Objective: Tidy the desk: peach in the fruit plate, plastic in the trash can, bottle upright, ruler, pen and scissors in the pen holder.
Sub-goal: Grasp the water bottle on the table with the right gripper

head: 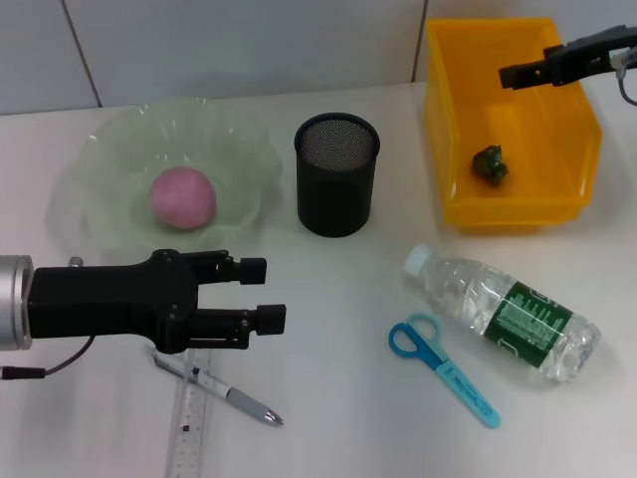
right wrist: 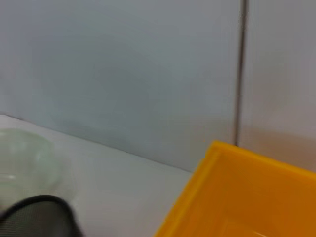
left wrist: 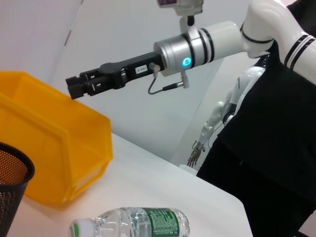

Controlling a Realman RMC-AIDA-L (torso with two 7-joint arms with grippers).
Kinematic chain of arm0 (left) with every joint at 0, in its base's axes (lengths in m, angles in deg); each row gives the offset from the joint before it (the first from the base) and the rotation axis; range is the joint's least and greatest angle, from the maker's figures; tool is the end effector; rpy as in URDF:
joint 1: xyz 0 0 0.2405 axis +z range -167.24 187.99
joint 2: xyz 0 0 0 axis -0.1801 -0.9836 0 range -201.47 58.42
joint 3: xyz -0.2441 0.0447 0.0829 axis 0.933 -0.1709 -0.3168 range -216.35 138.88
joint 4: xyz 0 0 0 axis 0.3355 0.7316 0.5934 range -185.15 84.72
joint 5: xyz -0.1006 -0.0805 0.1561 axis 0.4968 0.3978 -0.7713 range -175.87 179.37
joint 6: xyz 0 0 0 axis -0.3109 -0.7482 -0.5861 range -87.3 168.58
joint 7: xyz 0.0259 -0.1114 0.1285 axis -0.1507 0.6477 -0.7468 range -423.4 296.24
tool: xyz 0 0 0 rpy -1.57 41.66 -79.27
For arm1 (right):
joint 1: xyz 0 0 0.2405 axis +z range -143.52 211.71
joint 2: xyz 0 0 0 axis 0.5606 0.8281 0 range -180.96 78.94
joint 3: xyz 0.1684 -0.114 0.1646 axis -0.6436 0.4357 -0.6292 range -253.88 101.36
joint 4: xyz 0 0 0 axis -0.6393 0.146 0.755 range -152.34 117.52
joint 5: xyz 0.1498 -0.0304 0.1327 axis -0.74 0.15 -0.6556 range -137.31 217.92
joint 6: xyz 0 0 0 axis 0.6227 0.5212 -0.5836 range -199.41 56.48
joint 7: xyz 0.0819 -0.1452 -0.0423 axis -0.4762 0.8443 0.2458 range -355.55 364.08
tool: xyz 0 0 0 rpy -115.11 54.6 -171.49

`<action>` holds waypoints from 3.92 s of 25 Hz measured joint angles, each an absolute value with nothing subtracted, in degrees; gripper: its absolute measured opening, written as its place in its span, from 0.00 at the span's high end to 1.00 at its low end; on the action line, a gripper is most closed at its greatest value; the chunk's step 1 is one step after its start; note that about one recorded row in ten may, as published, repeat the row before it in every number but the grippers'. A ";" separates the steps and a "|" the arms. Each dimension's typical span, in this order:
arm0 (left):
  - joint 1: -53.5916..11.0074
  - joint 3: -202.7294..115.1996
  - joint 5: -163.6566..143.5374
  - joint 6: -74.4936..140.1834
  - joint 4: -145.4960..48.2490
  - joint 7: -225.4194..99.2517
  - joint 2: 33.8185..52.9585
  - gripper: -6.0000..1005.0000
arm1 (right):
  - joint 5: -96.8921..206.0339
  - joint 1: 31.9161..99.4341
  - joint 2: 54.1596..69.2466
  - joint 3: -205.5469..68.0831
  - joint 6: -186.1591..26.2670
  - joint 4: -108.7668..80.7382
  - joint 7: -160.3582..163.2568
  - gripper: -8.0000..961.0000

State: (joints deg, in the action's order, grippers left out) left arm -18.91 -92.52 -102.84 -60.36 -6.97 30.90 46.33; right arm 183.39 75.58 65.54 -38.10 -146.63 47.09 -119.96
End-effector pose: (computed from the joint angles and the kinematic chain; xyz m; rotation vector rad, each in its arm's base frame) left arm -0.2054 0.3047 -0.0252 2.8739 0.7277 0.8254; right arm 0.2301 0.4445 0.0835 -2.2507 0.9186 0.1656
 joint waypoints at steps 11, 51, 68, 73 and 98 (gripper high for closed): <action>-19.07 -92.52 -102.81 -60.45 -6.97 30.90 46.33 0.22 | 181.60 74.24 65.80 -38.12 -170.87 65.52 -126.04 0.21; -19.36 -91.87 -102.66 -60.70 -6.81 30.90 46.40 0.22 | 204.47 77.42 66.17 -18.25 -185.80 55.44 -130.16 0.21; -19.15 -91.82 -102.62 -60.89 -6.92 30.39 46.42 0.22 | 205.45 78.45 67.83 -13.46 -180.90 51.15 -130.63 0.21; -19.15 -91.81 -102.58 -60.95 -6.98 30.18 46.42 0.22 | 205.52 78.18 67.90 -12.89 -179.98 50.37 -130.76 0.21; -18.64 -91.73 -101.95 -61.59 -6.97 29.59 46.33 0.22 | 205.26 78.59 67.99 -9.16 -173.20 42.89 -131.80 0.21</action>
State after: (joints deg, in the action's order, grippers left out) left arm -18.64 -91.73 -101.95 -61.59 -6.97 29.59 46.33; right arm 205.26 78.59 67.99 -9.16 -173.20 42.89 -131.80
